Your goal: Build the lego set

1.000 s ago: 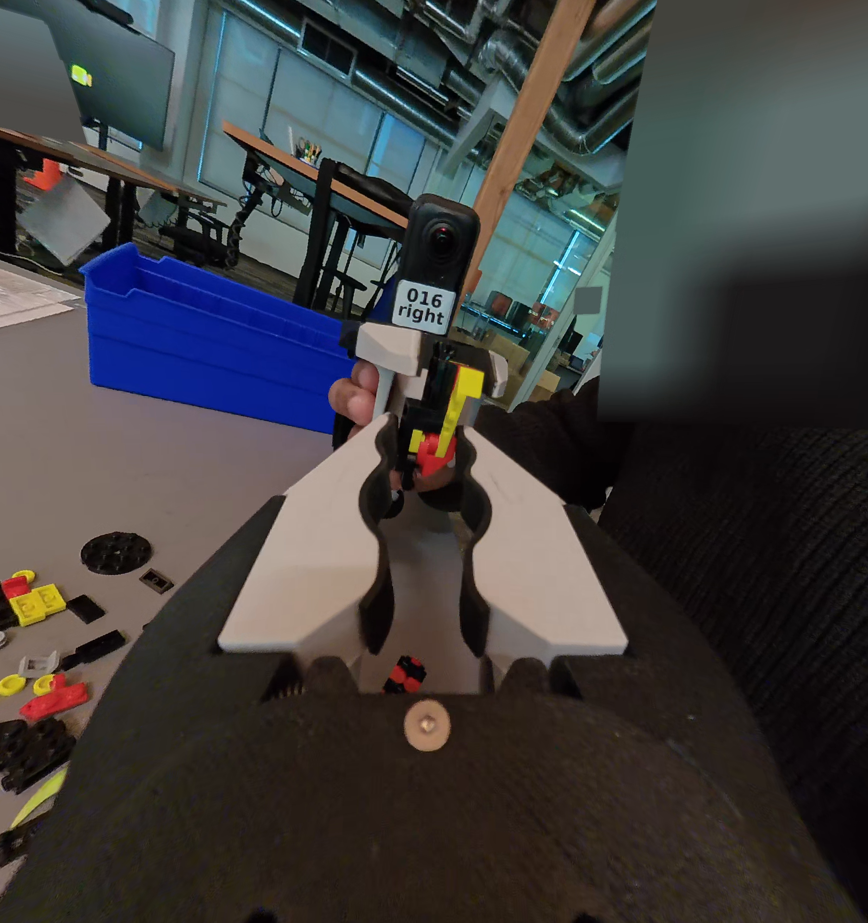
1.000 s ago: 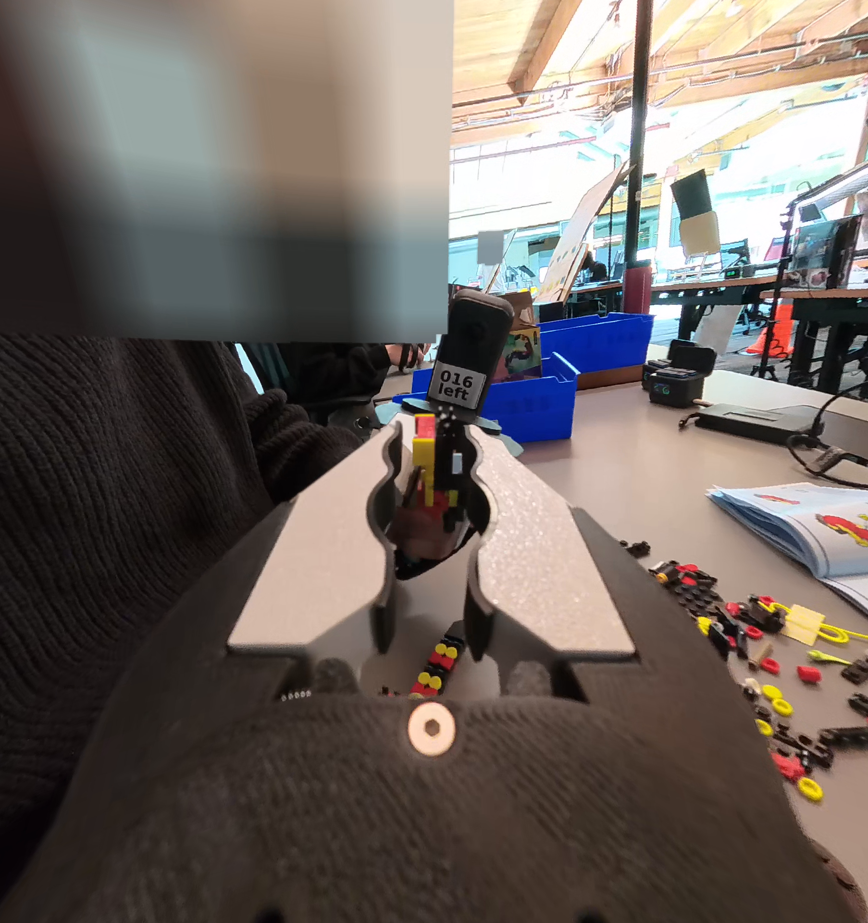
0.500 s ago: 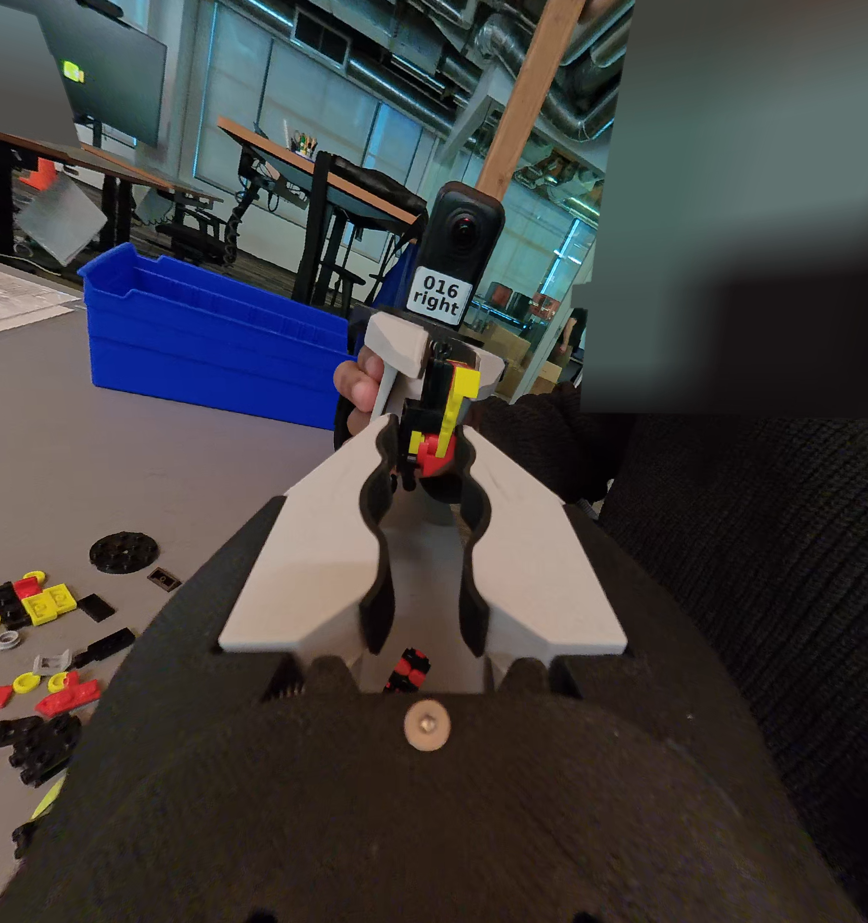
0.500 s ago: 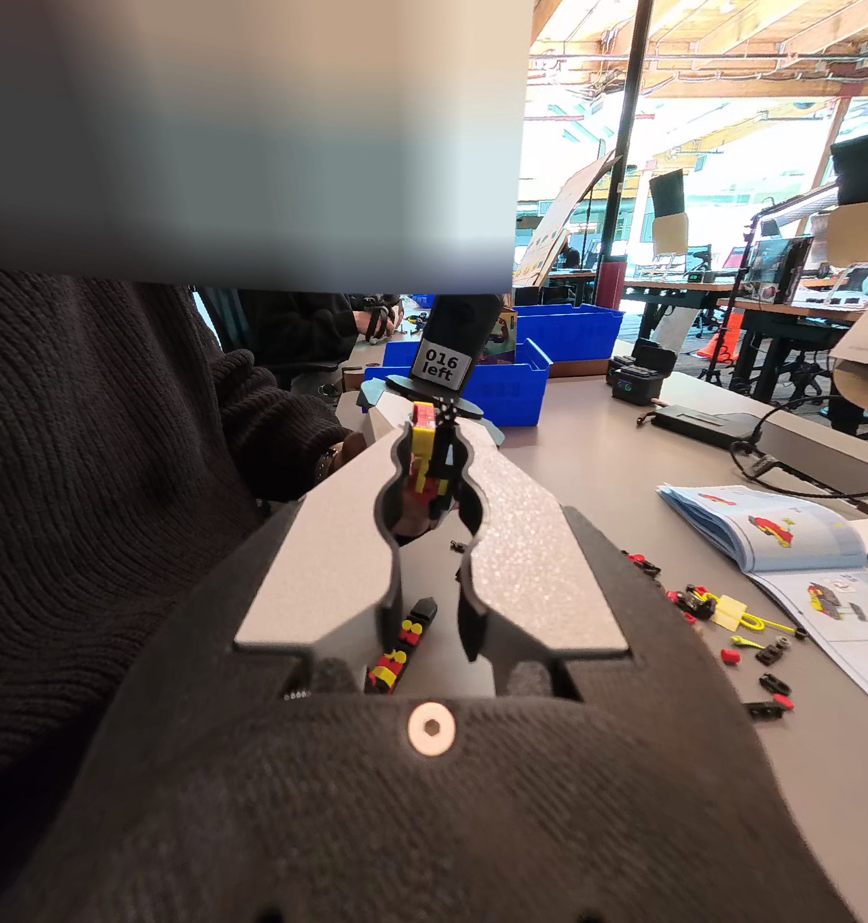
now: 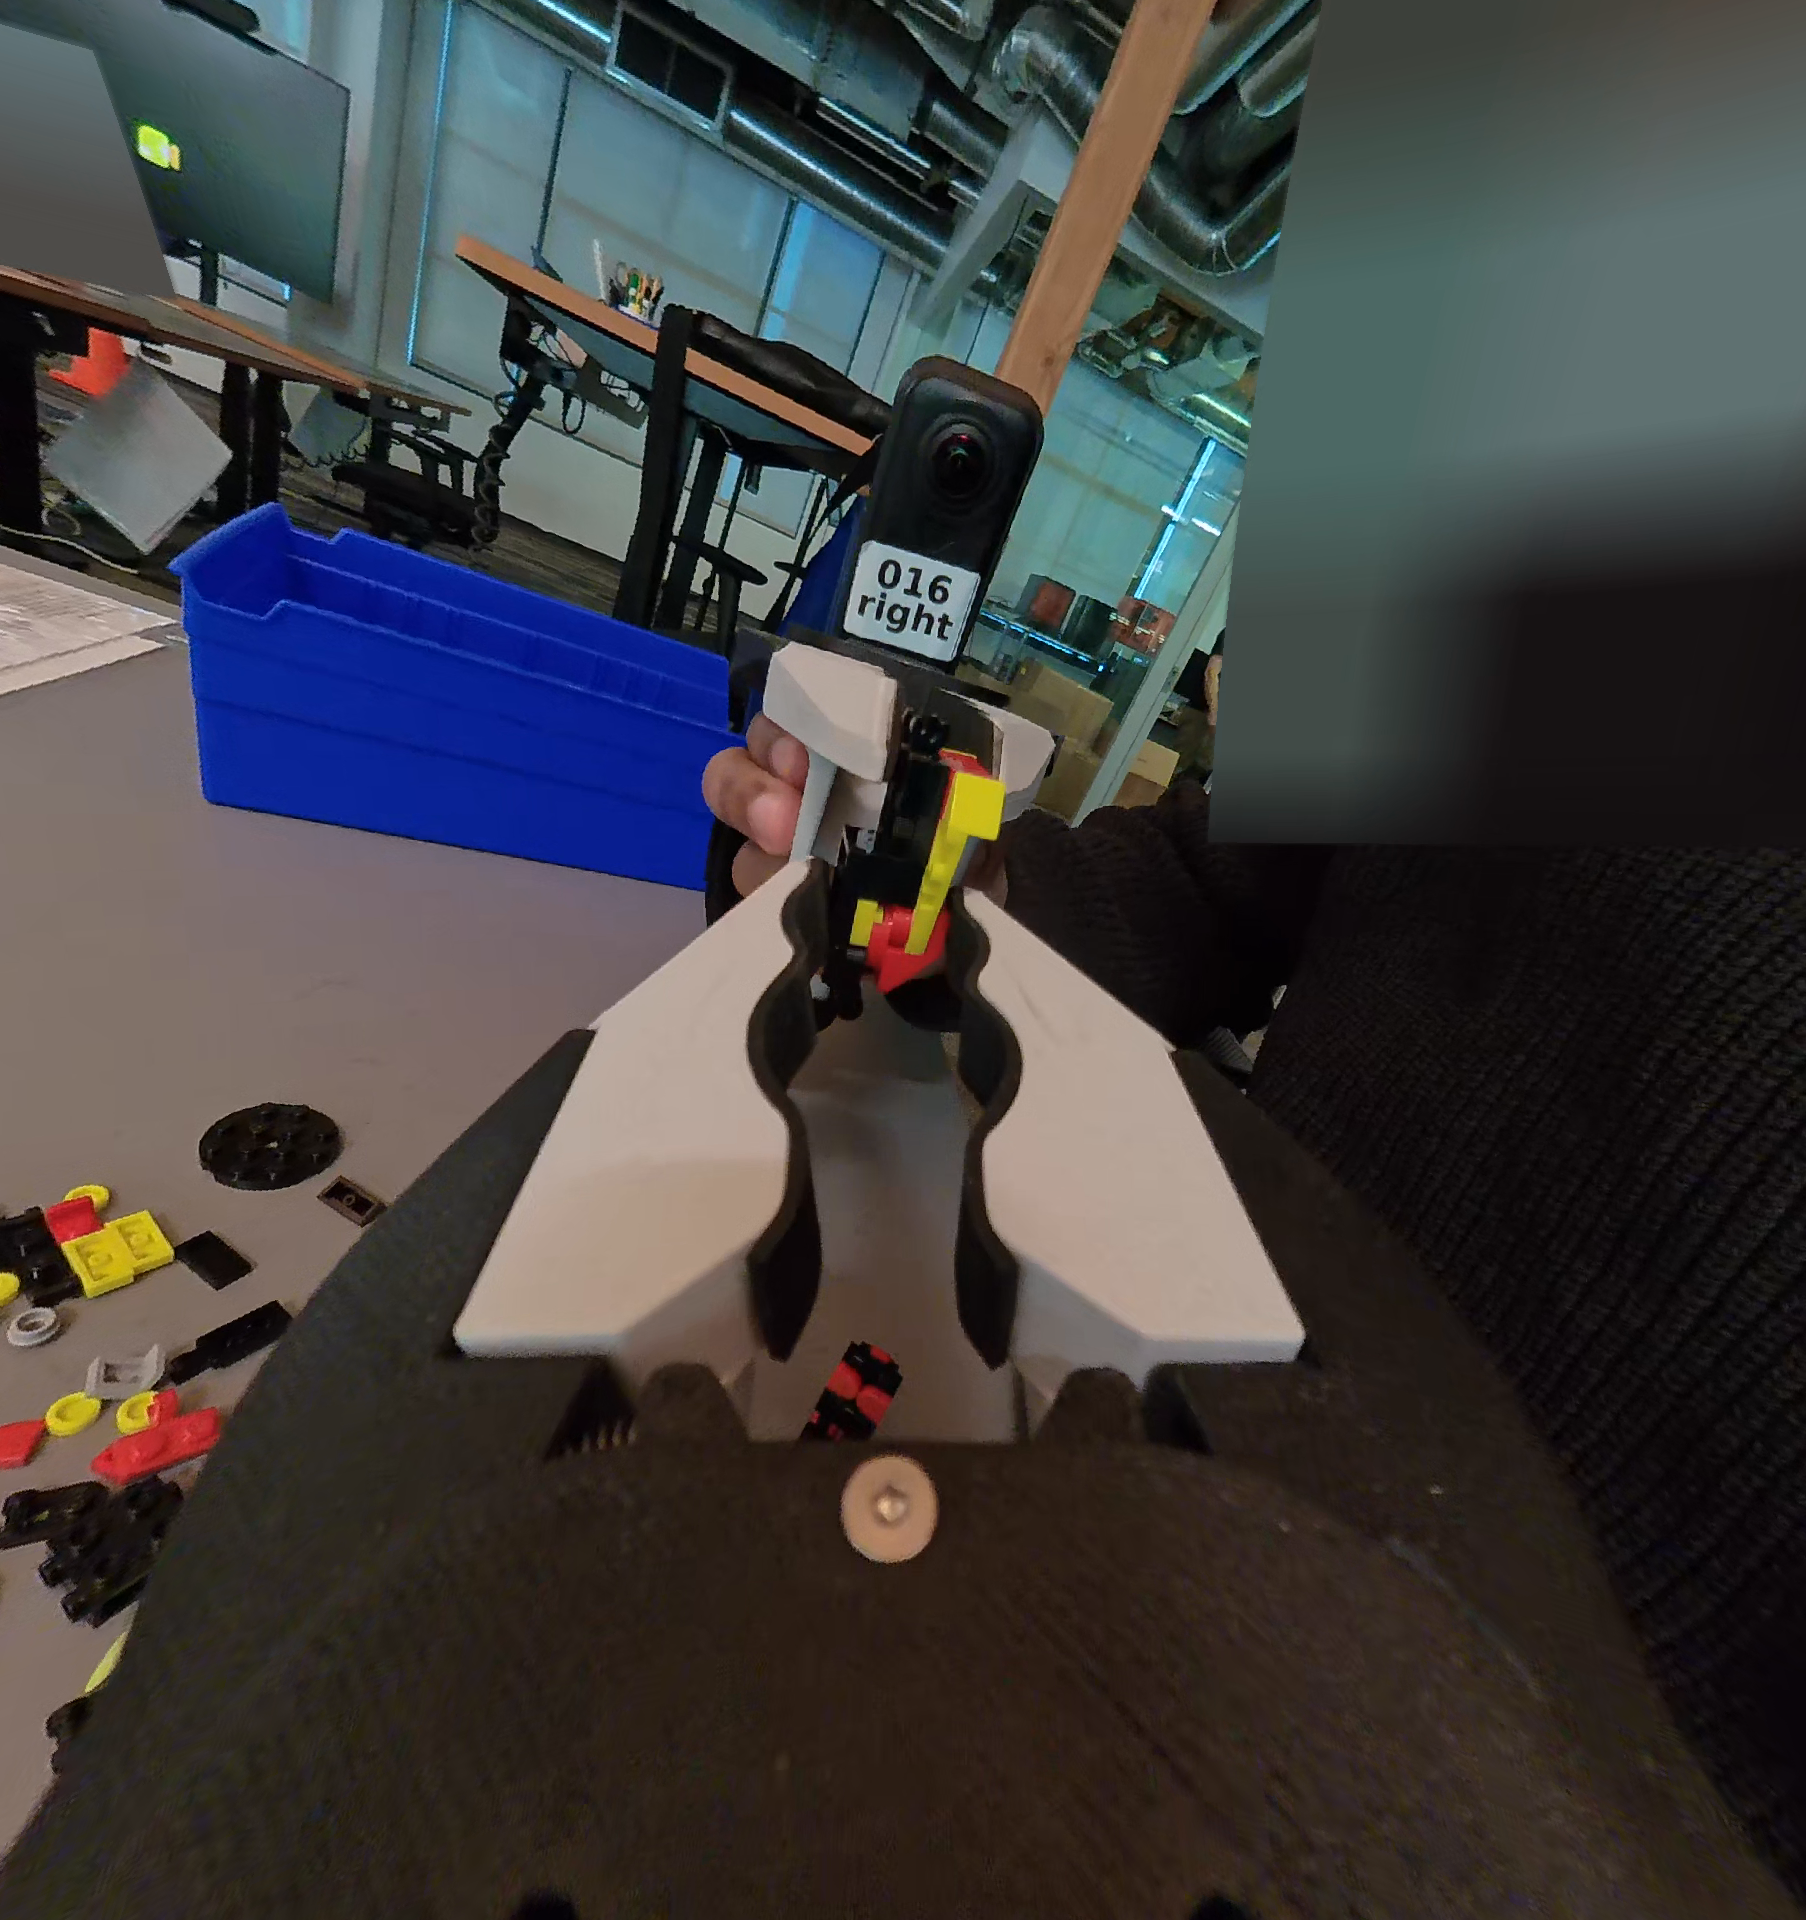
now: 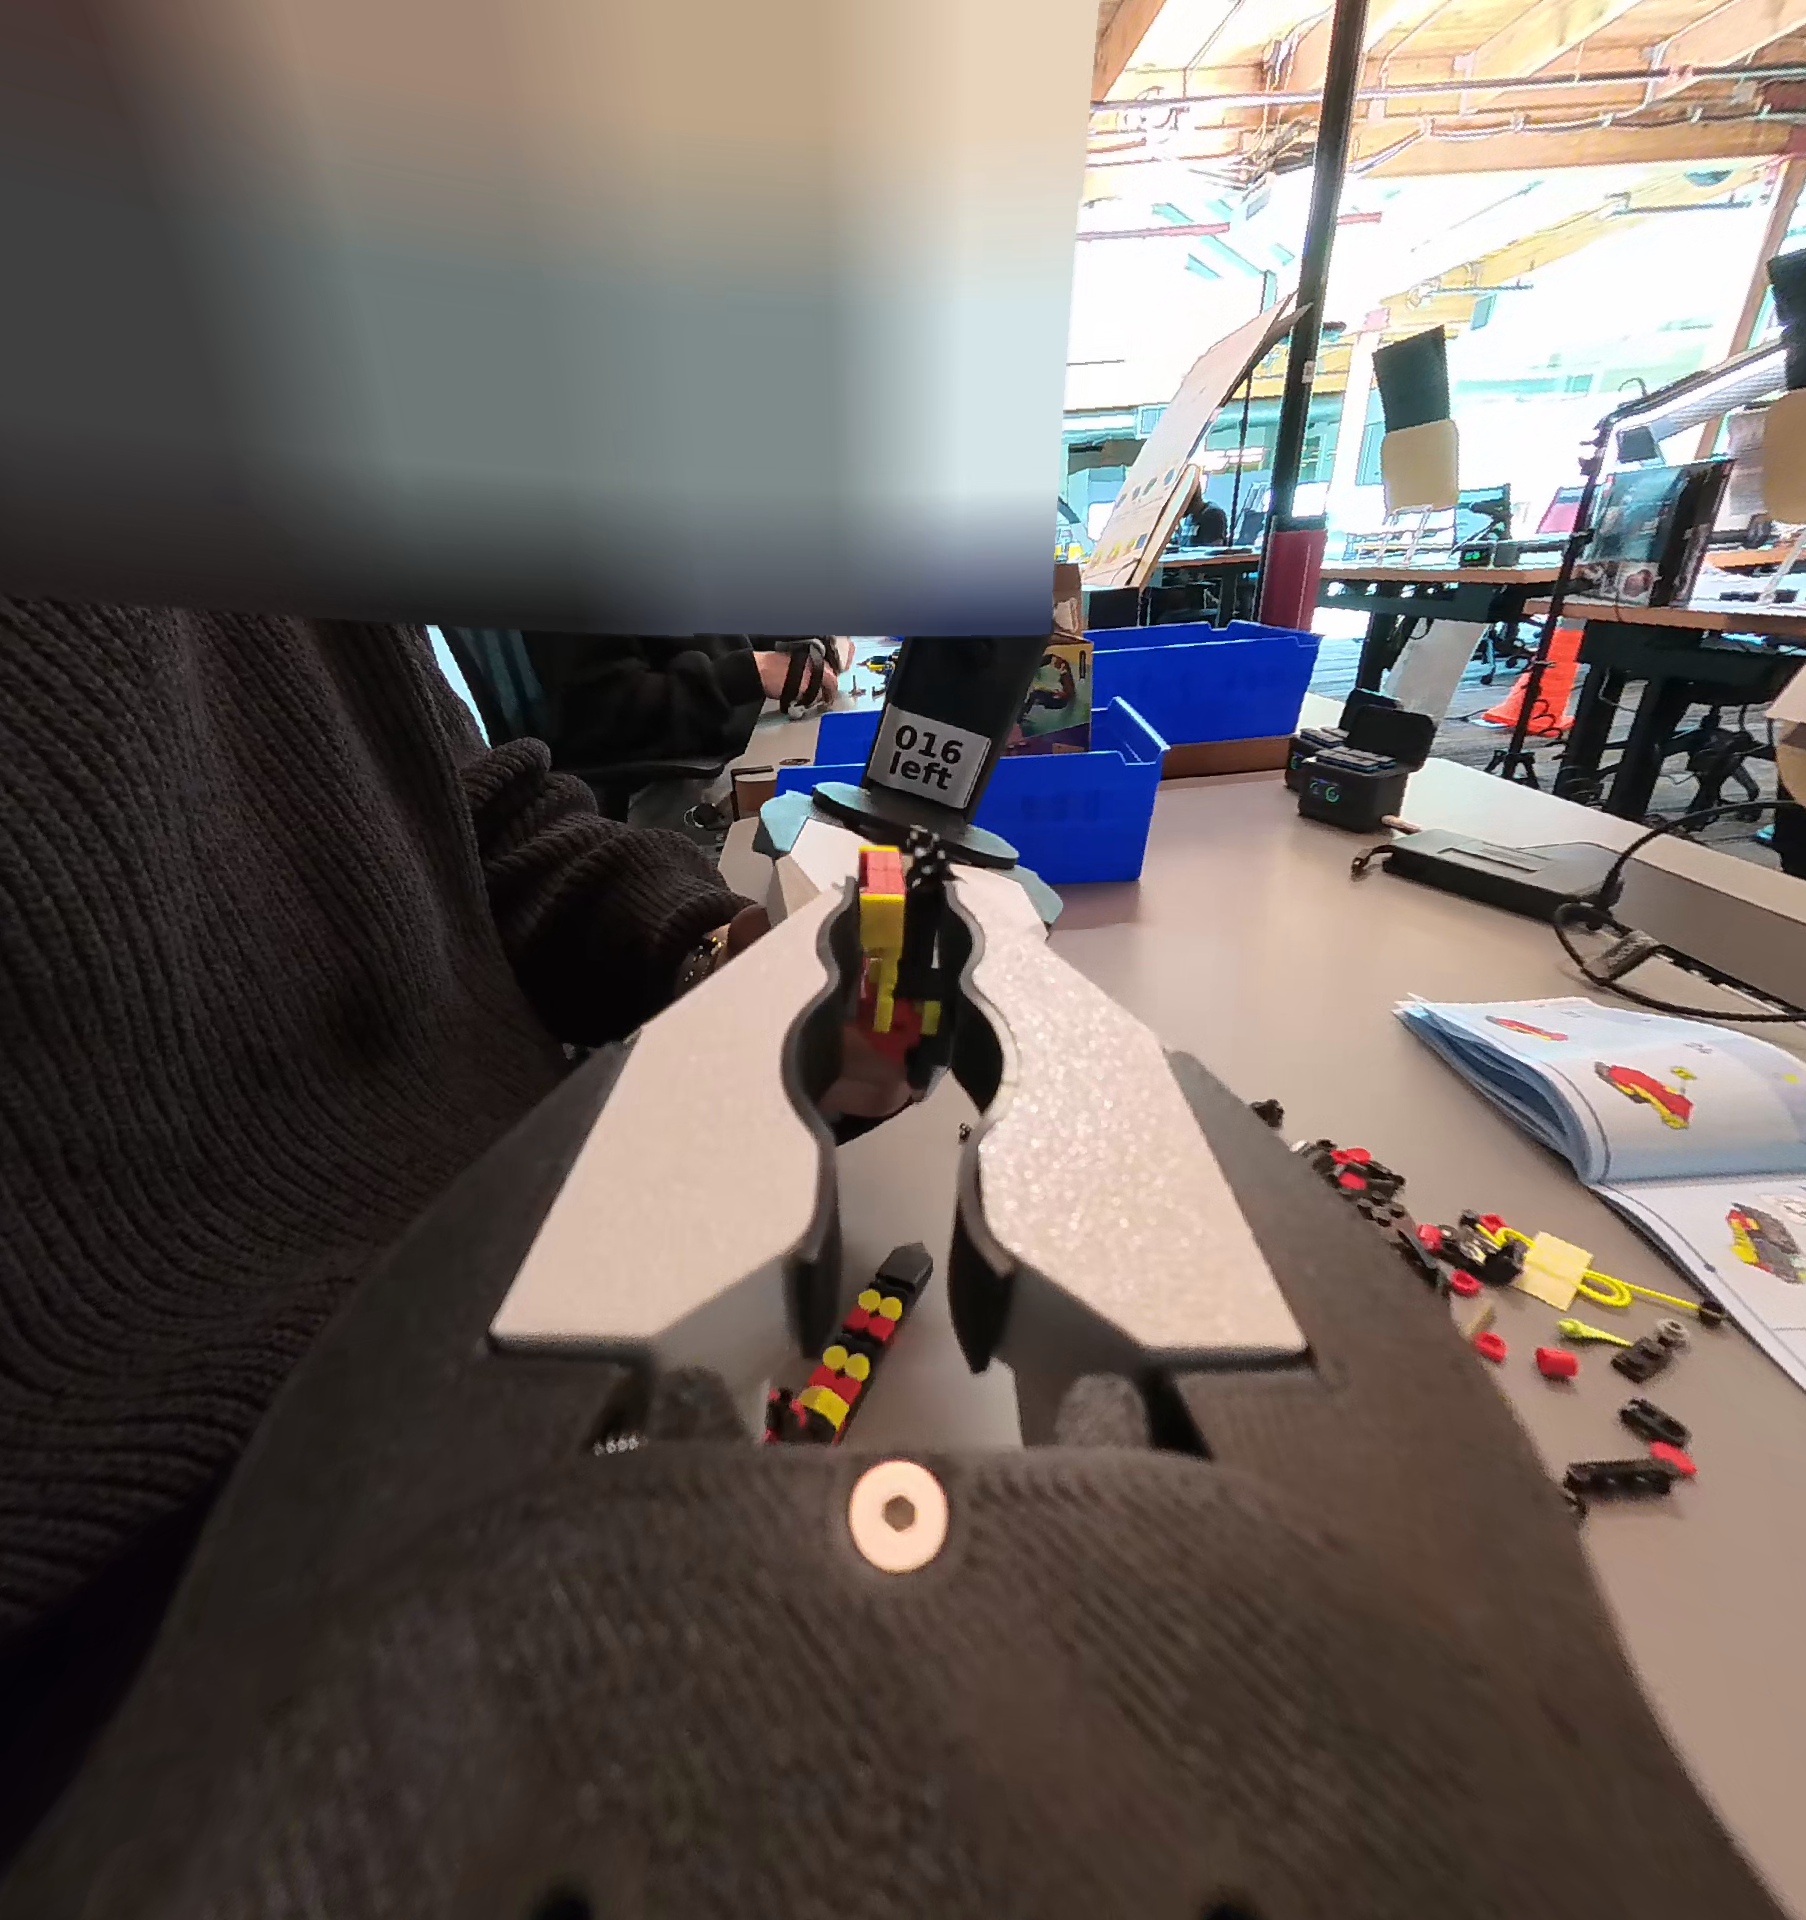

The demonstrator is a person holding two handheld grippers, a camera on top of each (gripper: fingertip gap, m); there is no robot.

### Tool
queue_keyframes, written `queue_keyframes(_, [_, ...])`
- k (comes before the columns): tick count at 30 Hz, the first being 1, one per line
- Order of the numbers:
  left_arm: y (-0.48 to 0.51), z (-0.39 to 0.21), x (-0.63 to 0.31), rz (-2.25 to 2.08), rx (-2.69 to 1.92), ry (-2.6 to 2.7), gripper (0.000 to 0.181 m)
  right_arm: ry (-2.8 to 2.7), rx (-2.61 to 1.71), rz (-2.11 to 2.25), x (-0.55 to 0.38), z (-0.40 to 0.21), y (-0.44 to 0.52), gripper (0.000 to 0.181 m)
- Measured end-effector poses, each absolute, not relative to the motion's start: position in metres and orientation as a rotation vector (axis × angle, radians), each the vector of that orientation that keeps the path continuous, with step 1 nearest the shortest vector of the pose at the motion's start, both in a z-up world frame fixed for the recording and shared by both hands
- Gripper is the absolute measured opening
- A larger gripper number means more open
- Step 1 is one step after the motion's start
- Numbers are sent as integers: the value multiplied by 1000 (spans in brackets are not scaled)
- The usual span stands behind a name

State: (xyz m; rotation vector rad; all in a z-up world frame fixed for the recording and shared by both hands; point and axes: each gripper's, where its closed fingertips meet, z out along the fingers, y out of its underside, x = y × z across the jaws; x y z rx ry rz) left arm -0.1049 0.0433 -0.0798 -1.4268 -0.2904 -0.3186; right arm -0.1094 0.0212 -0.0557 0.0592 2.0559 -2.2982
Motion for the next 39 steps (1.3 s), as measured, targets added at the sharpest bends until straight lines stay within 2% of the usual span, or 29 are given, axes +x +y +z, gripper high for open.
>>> queue_keyframes(8, [45,-82,-100,-345,-1452,-265,19,2070,18,-2296,-106,-58,22,13])
queue_keyframes(9, [44,-84,-100,-338,-1468,-257,19,2085,16,-2278,-106,-60,21,16])
queue_keyframes(11, [41,-87,-106,-270,-1501,-254,18,2121,24,-2244,-109,-62,23,42])
queue_keyframes(13, [37,-92,-113,-184,-1552,-245,18,2178,34,-2249,-115,-64,29,46])
queue_keyframes(18, [37,-109,-115,-64,-1673,-199,19,2337,-34,-2213,-117,-76,35,36])
queue_keyframes(24, [40,-117,-113,-4,-1733,-162,19,2333,-87,-2125,-106,-85,28,35])
queue_keyframes(33, [46,-130,-105,52,-1821,-94,19,2788,-417,-1984,-102,-109,29,18])
queue_keyframes(39, [48,-129,-100,34,-1814,-71,19,2679,-374,-1972,-97,-108,31,15])
